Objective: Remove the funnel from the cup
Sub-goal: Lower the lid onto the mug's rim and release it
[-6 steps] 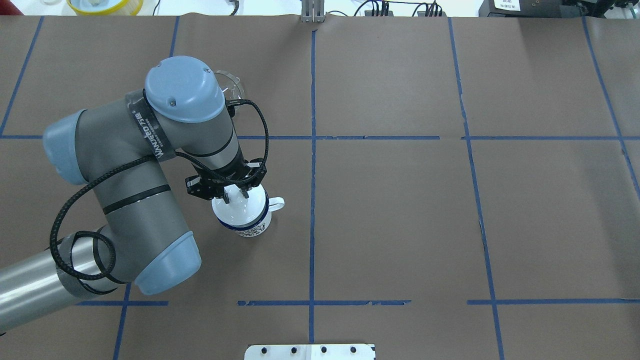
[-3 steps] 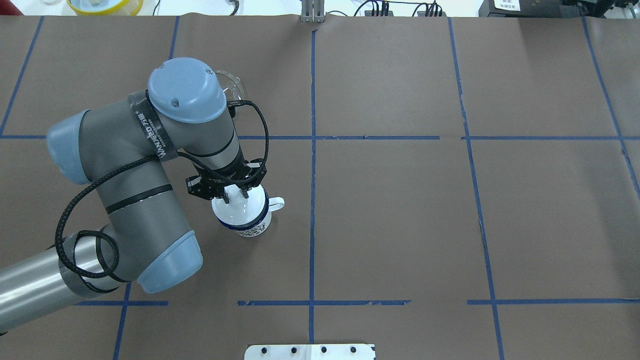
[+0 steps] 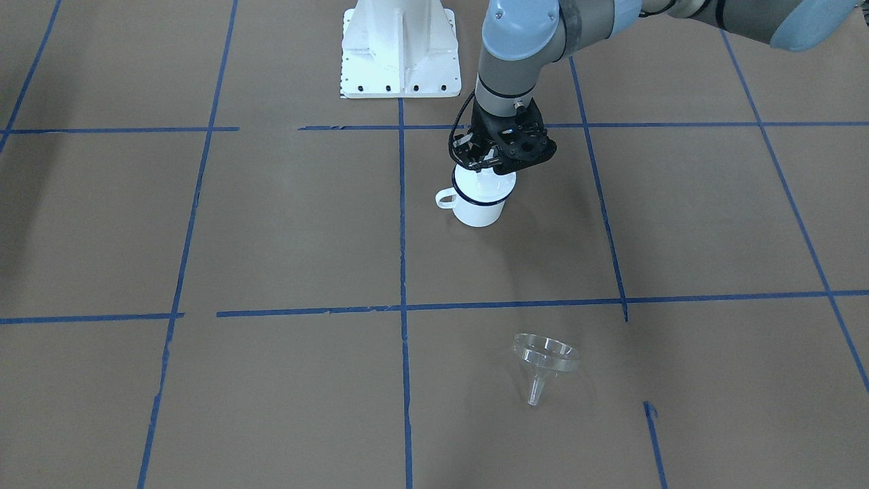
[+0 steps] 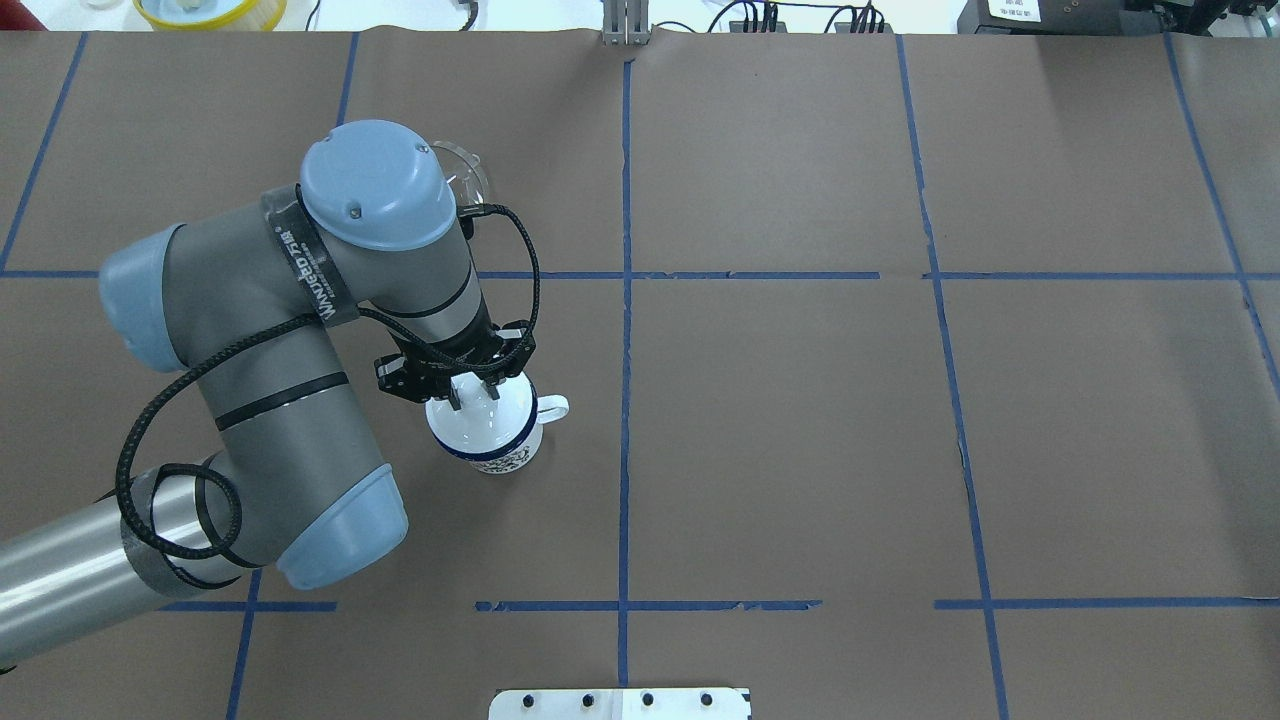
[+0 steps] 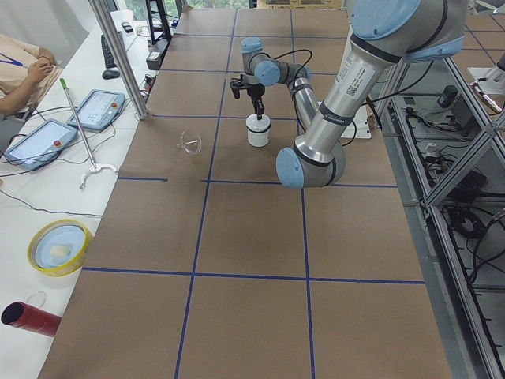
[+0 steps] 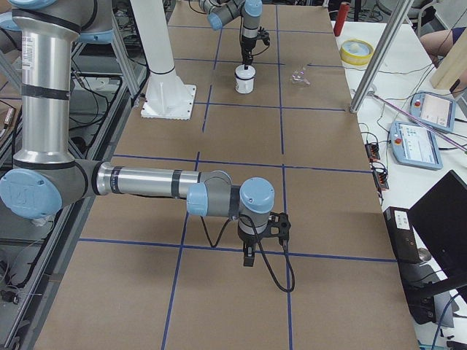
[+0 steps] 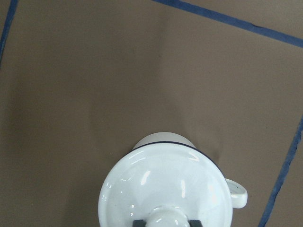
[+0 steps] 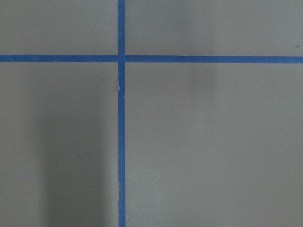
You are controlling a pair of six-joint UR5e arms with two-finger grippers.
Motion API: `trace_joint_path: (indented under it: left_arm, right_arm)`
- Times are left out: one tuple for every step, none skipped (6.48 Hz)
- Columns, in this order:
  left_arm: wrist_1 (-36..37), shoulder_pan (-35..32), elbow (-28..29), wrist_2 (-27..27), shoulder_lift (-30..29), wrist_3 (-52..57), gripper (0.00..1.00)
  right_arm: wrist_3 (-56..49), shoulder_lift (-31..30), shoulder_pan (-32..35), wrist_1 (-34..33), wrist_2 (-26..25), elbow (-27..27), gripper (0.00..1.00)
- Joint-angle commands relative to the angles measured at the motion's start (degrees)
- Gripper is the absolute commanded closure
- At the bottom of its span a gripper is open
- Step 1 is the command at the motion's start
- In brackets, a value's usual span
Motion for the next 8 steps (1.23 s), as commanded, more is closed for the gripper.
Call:
trace_joint_path:
  left_arm:
    - [-0.1,0.4,0.1,0.0,0.0,0.0,1.0]
    - [0.0,0.4,0.1,0.0,0.0,0.0,1.0]
    - [-0.1,0.4,0.1,0.0,0.1,0.0,1.0]
    - [-0.1,0.4,0.1,0.0,0.1,0.0,0.73]
    - [-0.1,0.5,0.1,0.0,0.2,0.3,0.44]
    - [-0.2,0.5,0.1,0.0,0.1,0.5,0.32]
    - [-0.2,0.5,0.1,0.0,0.1,0.6,0.27]
    - [-0.4,0.5,0.0,0.1,0.1,0.6,0.22]
  right_arm:
    - [0.0,0.0,0.0,0.0,0.0,0.0,0.0]
    - [0.0,0.0,0.0,0.0,0.0,0.0,0.0]
    - [0.0,0.0,0.0,0.0,0.0,0.0,0.0]
    - [0.0,0.0,0.0,0.0,0.0,0.0,0.0]
    - [0.0,0.0,0.0,0.0,0.0,0.0,0.0]
    - [0.0,0.0,0.0,0.0,0.0,0.0,0.0]
    - [0.0,0.0,0.0,0.0,0.0,0.0,0.0]
    - [0.0,0.0,0.0,0.0,0.0,0.0,0.0]
